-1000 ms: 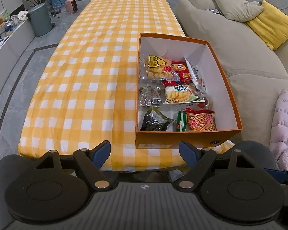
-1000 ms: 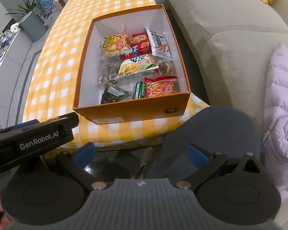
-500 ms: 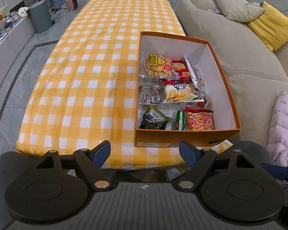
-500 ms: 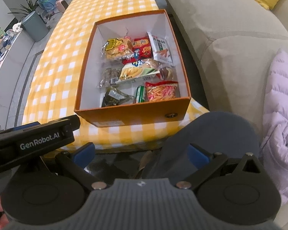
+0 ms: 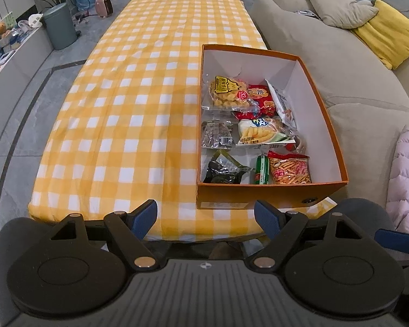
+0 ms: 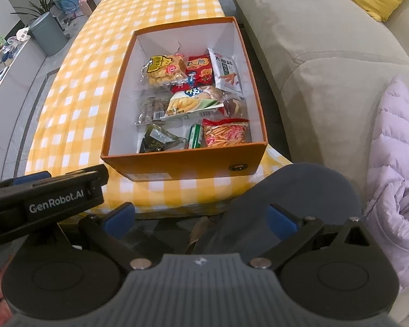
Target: Organize snacks
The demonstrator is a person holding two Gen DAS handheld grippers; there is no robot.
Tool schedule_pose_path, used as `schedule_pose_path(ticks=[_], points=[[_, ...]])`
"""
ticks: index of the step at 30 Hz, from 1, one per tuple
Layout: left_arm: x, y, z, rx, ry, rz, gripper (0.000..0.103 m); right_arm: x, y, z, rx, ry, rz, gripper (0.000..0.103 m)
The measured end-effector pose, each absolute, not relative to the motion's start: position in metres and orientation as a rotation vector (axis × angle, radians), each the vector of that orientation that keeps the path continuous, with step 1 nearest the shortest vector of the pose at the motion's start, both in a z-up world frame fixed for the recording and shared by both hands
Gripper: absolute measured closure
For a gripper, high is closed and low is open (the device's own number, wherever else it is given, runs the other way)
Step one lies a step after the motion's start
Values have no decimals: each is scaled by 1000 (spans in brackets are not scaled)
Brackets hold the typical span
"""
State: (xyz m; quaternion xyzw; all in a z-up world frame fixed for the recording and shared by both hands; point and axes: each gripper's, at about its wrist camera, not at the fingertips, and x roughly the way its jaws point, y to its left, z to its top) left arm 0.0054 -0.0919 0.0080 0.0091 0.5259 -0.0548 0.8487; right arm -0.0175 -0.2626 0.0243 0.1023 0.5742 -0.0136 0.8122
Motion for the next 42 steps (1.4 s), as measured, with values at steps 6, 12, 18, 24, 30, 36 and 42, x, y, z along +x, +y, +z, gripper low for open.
schedule_pose_path(ticks=[6, 12, 18, 24, 30, 36, 42], points=[[6, -92, 8, 22, 1112, -113, 8, -17, -262, 23, 225, 1229, -32, 3], [6, -91, 8, 22, 1111, -113, 8, -16, -261, 24, 220, 1229, -32, 3], [7, -93, 7, 31, 1117, -114, 8, -15, -260, 24, 208, 1229, -36, 3], [6, -92, 7, 15, 1116, -126, 8, -15, -259, 24, 200, 1228, -34, 3], [6, -92, 5, 16, 1118, -142, 9, -15, -259, 25, 186, 1217, -34, 3], [9, -91, 3, 14, 1136, -162, 8, -15, -257, 26, 176, 1216, -30, 3], [8, -91, 3, 13, 1138, -163, 8, -16, -256, 26, 173, 1217, -21, 3]])
